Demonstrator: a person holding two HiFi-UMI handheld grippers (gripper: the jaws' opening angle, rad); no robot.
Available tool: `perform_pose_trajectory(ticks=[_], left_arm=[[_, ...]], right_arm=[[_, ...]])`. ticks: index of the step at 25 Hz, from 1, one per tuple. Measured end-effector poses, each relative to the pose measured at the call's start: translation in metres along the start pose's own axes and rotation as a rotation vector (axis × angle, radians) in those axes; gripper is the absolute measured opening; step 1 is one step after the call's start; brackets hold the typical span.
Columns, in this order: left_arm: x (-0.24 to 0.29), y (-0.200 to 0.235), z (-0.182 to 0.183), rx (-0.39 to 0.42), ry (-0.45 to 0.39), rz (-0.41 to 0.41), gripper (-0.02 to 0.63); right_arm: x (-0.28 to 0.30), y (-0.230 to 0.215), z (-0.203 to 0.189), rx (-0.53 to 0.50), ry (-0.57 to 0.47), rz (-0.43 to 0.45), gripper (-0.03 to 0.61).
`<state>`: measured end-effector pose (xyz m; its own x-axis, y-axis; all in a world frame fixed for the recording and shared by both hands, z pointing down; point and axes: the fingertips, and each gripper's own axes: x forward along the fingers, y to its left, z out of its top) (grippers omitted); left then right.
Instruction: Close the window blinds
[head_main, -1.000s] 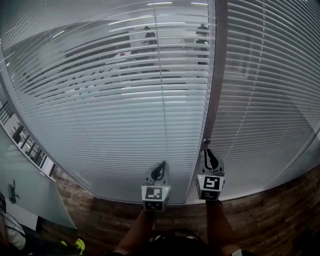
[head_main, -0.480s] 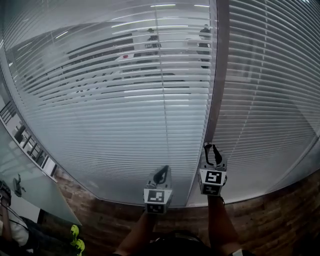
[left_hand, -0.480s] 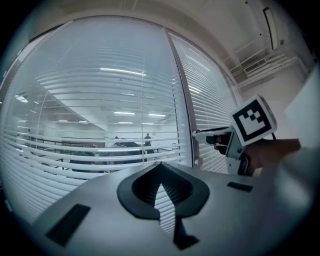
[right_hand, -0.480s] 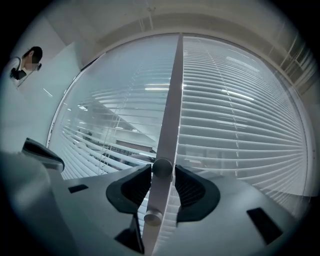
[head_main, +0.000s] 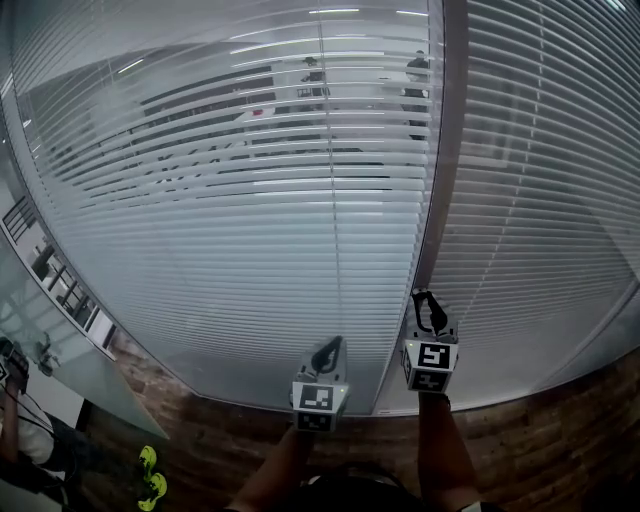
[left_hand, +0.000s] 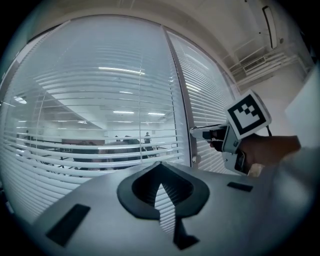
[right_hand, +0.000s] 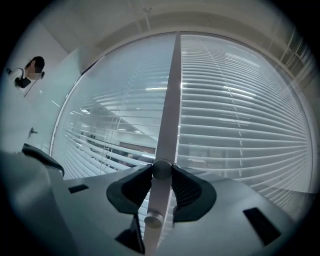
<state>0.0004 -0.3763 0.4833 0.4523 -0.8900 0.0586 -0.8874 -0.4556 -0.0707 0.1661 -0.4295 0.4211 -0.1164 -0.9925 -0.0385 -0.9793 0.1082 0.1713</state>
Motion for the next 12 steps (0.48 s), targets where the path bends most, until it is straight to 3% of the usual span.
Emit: perform_pose_trajectory(ticks=[3,5,12], left_arm=[[0.002,0.002,-0.003,0.003,-0.003,0.006,-0.006],[0.000,0.003,-0.007,0.008,0.041,0.004,-0.006],[-0.002,0.003,-0.018,0.009,0.056,-0.001,-0.006]], right_arm=[[0.000,0.000,0.001,-0.028,0.001,0.004,0.127],[0.000,0.003,0.003,-0.089,0.000,0.006,0.127],[0.000,0.012,-0.002,-0.425,0.019,0.043,0.126]])
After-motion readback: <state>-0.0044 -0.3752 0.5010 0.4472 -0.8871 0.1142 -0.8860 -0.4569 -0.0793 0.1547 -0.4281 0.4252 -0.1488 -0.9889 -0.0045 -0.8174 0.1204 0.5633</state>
